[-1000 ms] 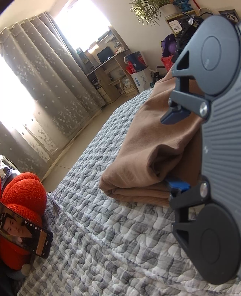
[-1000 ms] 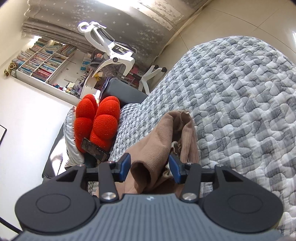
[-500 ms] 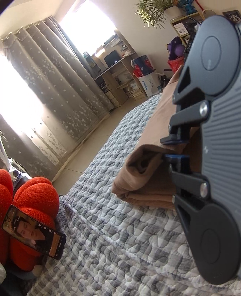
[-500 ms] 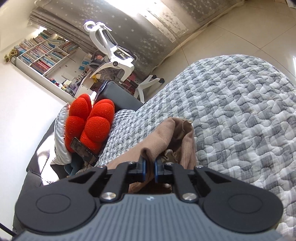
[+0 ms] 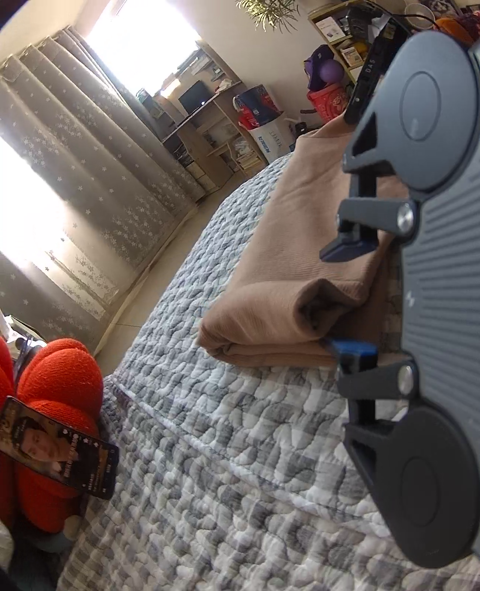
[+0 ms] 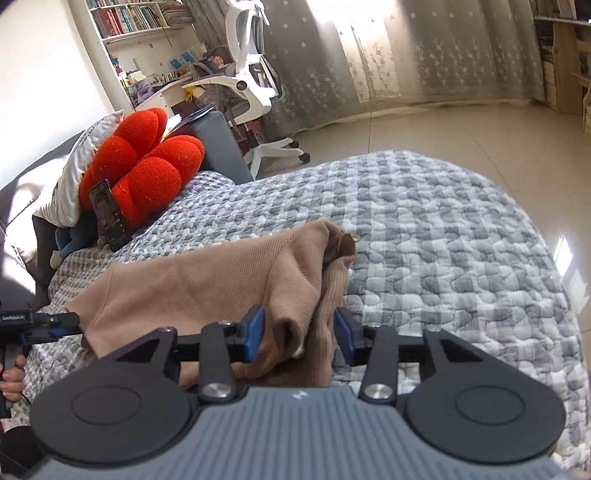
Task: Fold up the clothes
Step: 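Open both tools and smooth the folded brown top flat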
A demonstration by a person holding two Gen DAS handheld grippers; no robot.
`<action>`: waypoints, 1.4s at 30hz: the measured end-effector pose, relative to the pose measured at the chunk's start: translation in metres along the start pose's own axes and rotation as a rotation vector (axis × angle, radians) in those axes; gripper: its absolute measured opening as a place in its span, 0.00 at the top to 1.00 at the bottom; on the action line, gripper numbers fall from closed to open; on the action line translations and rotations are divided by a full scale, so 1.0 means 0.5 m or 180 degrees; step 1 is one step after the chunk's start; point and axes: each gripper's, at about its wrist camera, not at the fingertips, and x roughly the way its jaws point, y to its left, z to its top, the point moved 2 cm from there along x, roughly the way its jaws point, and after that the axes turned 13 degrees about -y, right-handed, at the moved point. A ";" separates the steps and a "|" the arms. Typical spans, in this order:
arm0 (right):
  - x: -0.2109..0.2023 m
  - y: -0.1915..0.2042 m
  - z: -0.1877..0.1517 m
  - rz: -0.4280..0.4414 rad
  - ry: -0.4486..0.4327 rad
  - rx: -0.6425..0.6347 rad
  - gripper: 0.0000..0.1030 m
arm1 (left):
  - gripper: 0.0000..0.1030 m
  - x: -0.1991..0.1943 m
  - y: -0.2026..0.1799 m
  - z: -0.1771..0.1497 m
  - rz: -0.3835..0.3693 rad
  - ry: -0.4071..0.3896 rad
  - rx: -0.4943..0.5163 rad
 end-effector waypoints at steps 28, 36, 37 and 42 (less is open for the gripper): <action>0.243 0.141 -0.050 0.0145 -0.0176 -0.1125 0.48 | 0.24 0.241 -0.125 -0.033 -0.0383 -0.0236 0.1861; 0.189 0.044 -0.041 0.0278 -0.0273 -0.0713 0.66 | 0.44 0.183 -0.058 -0.010 -0.0481 -0.0340 0.1705; 0.185 0.039 -0.040 0.0295 -0.0274 -0.0672 0.67 | 0.48 0.178 -0.052 -0.007 -0.0497 -0.0350 0.1677; 0.161 0.041 -0.037 0.0302 -0.0300 -0.0656 0.65 | 0.48 0.143 -0.052 0.004 -0.0524 -0.0426 0.1654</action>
